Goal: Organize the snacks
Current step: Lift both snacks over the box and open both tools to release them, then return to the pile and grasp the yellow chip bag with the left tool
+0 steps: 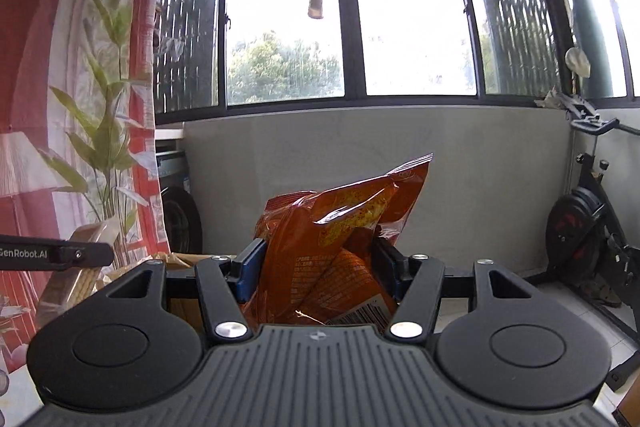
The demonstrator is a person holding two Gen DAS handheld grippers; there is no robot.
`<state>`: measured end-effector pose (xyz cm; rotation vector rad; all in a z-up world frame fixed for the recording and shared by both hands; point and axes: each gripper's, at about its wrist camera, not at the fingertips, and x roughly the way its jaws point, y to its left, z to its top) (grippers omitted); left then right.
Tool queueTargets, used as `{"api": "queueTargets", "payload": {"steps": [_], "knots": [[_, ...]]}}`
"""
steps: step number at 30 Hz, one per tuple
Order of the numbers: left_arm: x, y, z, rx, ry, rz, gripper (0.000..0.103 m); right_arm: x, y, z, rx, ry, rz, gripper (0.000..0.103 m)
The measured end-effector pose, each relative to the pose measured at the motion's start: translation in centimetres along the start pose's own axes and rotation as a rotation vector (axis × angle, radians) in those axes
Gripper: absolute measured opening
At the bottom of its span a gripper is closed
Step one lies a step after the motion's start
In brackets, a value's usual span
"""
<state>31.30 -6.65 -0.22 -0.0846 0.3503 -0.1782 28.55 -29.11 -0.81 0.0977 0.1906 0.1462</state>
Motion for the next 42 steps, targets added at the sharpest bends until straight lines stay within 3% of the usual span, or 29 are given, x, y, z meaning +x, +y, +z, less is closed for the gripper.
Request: {"api": "queueTargets", "payload": {"steps": [6, 9, 11, 14, 24, 33, 42], "knots": [[3.2, -0.2, -0.6, 0.056, 0.075, 0.002, 0.054, 3.3, -0.4, -1.5, 0.055, 0.143, 0.057, 0.063], [3.7, 0.0, -0.9, 0.079, 0.089, 0.007, 0.070, 3.7, -0.6, -2.0, 0.068, 0.184, 0.065, 0.073], [2.9, 0.5, -1.1, 0.064, 0.095, 0.006, 0.072, 3.3, -0.9, -2.0, 0.087, 0.183, 0.065, 0.080], [1.4, 1.6, -1.4, 0.044, 0.112, -0.039, 0.072, 1.7, -1.4, -1.9, 0.120, 0.173, 0.073, 0.080], [-5.9, 6.1, -2.7, -0.013, 0.094, -0.078, 0.072, -7.3, -1.5, -3.1, 0.160, 0.034, 0.107, 0.080], [-10.2, 8.0, -8.2, -0.015, 0.161, -0.062, 0.072, -12.1, 0.3, -8.2, 0.159, 0.028, 0.064, 0.080], [-10.2, 7.9, -14.7, -0.111, 0.269, -0.055, 0.072, -13.4, 1.5, -13.9, 0.159, 0.152, 0.021, 0.080]]}}
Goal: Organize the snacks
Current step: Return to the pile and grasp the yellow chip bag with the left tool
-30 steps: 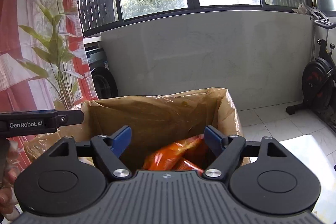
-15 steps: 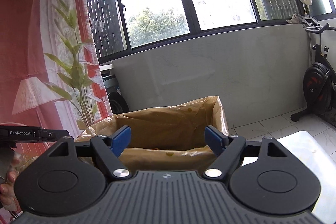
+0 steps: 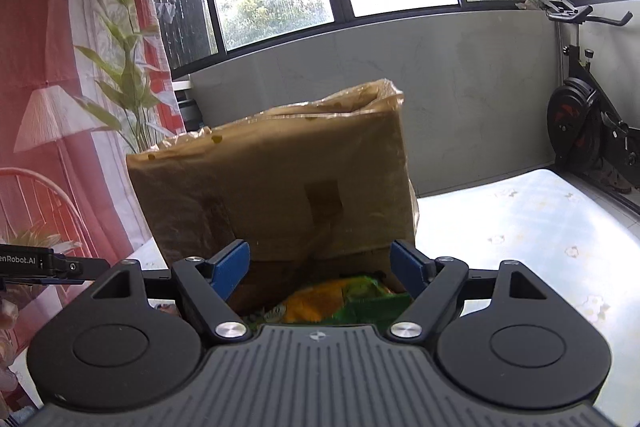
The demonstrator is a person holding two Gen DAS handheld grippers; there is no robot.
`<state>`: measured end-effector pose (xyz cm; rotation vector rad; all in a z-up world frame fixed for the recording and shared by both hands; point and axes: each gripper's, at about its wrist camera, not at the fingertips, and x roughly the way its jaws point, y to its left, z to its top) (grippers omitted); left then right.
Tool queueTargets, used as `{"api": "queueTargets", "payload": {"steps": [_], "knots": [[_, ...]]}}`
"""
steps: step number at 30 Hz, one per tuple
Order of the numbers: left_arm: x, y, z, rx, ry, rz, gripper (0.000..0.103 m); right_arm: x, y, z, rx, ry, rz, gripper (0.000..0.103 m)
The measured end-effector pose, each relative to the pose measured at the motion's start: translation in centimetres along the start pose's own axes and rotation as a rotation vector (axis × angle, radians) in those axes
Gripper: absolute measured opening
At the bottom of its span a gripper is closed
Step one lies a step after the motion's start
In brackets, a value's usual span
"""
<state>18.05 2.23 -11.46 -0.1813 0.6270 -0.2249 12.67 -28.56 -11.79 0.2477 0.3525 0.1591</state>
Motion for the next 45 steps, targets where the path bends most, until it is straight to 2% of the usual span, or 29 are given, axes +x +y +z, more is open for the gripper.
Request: {"api": "queueTargets", "payload": {"steps": [3, 7, 10, 14, 22, 26, 28, 32, 38, 45], "knots": [[0.5, -0.4, -1.7, -0.009, 0.031, -0.006, 0.072, 0.2, 0.0, -1.5, -0.016, 0.048, -0.006, 0.080], [0.8, -1.8, -3.8, 0.076, 0.049, 0.022, 0.072, 0.9, -0.4, -2.6, 0.001, 0.100, -0.014, 0.080], [0.5, -1.9, -4.3, 0.114, 0.047, 0.046, 0.072, 1.4, -0.6, -3.2, 0.006, 0.126, -0.018, 0.080], [0.9, -0.7, -4.0, 0.057, 0.071, 0.052, 0.072, 1.9, -0.5, -3.8, -0.004, 0.158, -0.020, 0.080], [1.7, -2.1, -5.2, 0.008, 0.093, -0.030, 0.075, 2.6, 0.0, -4.4, -0.030, 0.200, -0.020, 0.080], [2.8, -2.1, -5.8, -0.028, 0.124, -0.036, 0.083, 2.7, -0.3, -4.6, -0.028, 0.213, -0.025, 0.080], [3.4, -2.0, -6.1, -0.039, 0.147, -0.028, 0.085, 2.9, -0.3, -4.8, -0.027, 0.221, -0.025, 0.080], [3.6, -1.8, -6.5, -0.048, 0.154, -0.014, 0.094, 3.0, -0.3, -5.0, -0.031, 0.232, -0.020, 0.080], [4.5, -1.2, -7.0, -0.107, 0.206, -0.054, 0.097, 3.2, -0.3, -5.2, -0.027, 0.245, -0.017, 0.080], [5.6, -0.6, -7.5, -0.193, 0.221, -0.097, 0.097, 3.5, -0.3, -5.3, -0.026, 0.259, -0.018, 0.080]]}}
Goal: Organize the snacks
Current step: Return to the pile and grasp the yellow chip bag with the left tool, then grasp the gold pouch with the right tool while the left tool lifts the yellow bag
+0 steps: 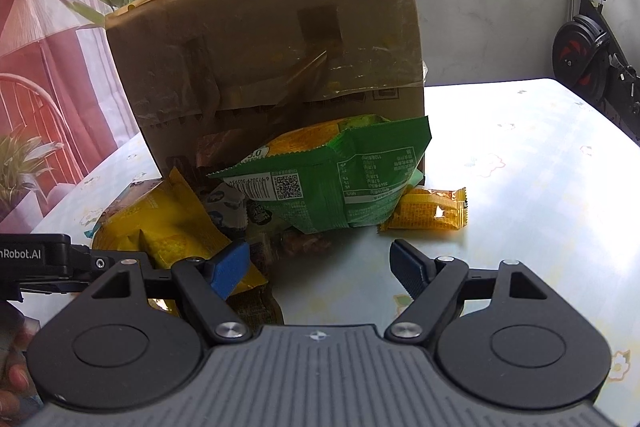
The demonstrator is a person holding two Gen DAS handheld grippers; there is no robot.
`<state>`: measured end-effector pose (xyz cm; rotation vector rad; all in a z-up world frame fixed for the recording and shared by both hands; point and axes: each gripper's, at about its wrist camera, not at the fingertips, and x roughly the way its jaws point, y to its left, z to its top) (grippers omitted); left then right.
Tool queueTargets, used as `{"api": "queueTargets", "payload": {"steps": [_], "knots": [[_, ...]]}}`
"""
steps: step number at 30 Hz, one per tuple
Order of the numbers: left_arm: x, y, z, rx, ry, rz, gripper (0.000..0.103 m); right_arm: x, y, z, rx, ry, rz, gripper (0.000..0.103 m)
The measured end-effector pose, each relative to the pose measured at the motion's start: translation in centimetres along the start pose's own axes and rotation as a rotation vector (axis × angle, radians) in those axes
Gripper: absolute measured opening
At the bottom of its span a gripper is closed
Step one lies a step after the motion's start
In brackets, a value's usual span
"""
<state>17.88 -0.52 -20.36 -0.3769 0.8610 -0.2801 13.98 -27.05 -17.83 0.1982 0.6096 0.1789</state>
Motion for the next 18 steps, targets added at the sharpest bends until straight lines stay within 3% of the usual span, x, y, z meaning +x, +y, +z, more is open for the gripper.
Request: {"api": "queueTargets", "payload": {"steps": [3, 5, 8, 14, 18], "knots": [[0.3, 0.2, -0.1, -0.022, -0.010, -0.020, 0.094, 0.1, 0.0, -0.1, -0.001, 0.004, -0.001, 0.080], [-0.2, -0.4, -0.2, 0.028, -0.036, -0.032, 0.082, 0.1, 0.0, -0.1, 0.002, 0.007, -0.004, 0.080], [-1.1, -1.5, -0.4, 0.105, -0.065, 0.003, 0.077, 0.2, -0.1, -0.2, 0.006, 0.012, -0.008, 0.080], [-4.5, -1.9, 0.0, 0.127, -0.149, 0.010, 0.074, 0.3, 0.0, -0.2, 0.002, 0.017, -0.004, 0.080], [-6.7, -2.4, 0.4, 0.181, -0.245, 0.070, 0.074, 0.7, 0.2, -0.2, -0.006, 0.027, 0.002, 0.080]]}}
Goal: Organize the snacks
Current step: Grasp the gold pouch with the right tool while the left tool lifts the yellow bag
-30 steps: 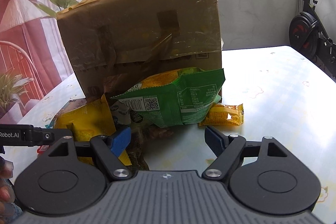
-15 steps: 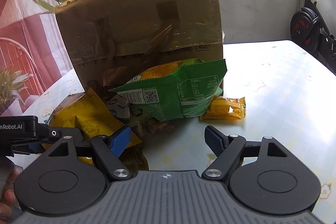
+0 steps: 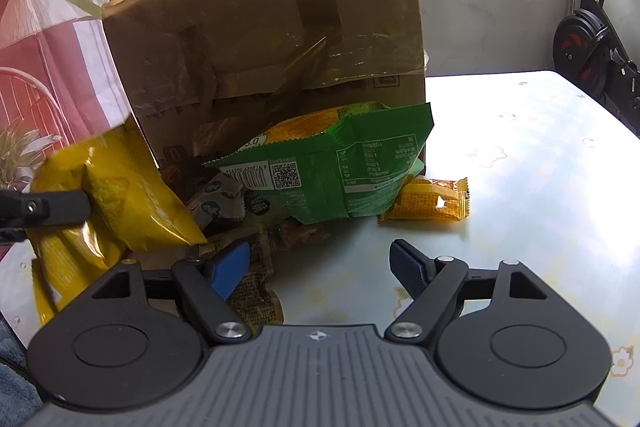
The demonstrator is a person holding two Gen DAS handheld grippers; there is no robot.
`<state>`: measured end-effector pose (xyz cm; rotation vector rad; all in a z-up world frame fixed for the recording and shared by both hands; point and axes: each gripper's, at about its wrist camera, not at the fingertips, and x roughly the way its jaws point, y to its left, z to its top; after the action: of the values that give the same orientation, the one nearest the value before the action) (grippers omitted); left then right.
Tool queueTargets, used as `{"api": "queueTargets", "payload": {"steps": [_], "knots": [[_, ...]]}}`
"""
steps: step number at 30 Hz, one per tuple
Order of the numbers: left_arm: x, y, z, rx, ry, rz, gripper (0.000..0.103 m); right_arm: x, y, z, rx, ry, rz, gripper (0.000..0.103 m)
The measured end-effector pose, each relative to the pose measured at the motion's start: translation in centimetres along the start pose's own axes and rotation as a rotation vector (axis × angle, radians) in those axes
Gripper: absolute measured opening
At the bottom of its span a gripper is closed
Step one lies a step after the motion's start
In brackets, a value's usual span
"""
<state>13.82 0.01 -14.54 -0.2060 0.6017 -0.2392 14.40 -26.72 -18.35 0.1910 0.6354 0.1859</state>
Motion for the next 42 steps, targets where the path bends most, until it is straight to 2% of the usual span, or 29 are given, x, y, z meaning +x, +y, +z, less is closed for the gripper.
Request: {"api": "queueTargets", "payload": {"steps": [7, 12, 17, 19, 21, 23, 24, 30, 33, 36, 42], "knots": [[-1.6, 1.2, 1.1, -0.027, -0.103, 0.107, 0.075, 0.8, 1.8, -0.3, -0.061, 0.026, 0.043, 0.080], [-1.3, 1.2, 1.0, -0.022, -0.101, 0.153, 0.075, 2.6, 3.8, -0.1, -0.128, 0.066, 0.086, 0.080], [-1.4, 1.3, 0.7, -0.009, -0.087, 0.152, 0.075, 4.4, 5.5, -0.9, -0.200, 0.108, 0.058, 0.078], [-1.3, 1.7, 0.6, -0.010, -0.083, 0.156, 0.075, 4.4, 5.8, -1.6, -0.233, 0.093, 0.050, 0.079], [-1.1, 1.8, 0.5, -0.017, -0.075, 0.157, 0.075, 4.2, 6.0, -2.2, -0.274, 0.075, 0.039, 0.075], [-1.0, 1.8, 0.2, -0.016, -0.064, 0.157, 0.075, 3.9, 5.9, -2.3, -0.275, 0.064, 0.043, 0.061], [-1.0, 1.7, 0.1, -0.014, -0.061, 0.157, 0.075, 3.8, 5.8, -2.3, -0.274, 0.064, 0.045, 0.058], [-1.1, 1.8, -0.1, -0.008, -0.060, 0.157, 0.075, 3.0, 5.3, -2.2, -0.271, 0.082, 0.054, 0.055], [-1.0, 1.8, -0.1, -0.013, -0.058, 0.165, 0.075, 2.0, 4.6, -1.9, -0.218, 0.084, 0.092, 0.049], [-0.9, 1.6, -0.1, -0.011, -0.052, 0.164, 0.075, 1.5, 4.2, -1.6, -0.187, 0.093, 0.131, 0.048], [-1.0, 1.4, -0.1, -0.004, -0.052, 0.162, 0.075, 0.2, 4.9, -1.3, -0.221, 0.056, 0.160, 0.048]]}}
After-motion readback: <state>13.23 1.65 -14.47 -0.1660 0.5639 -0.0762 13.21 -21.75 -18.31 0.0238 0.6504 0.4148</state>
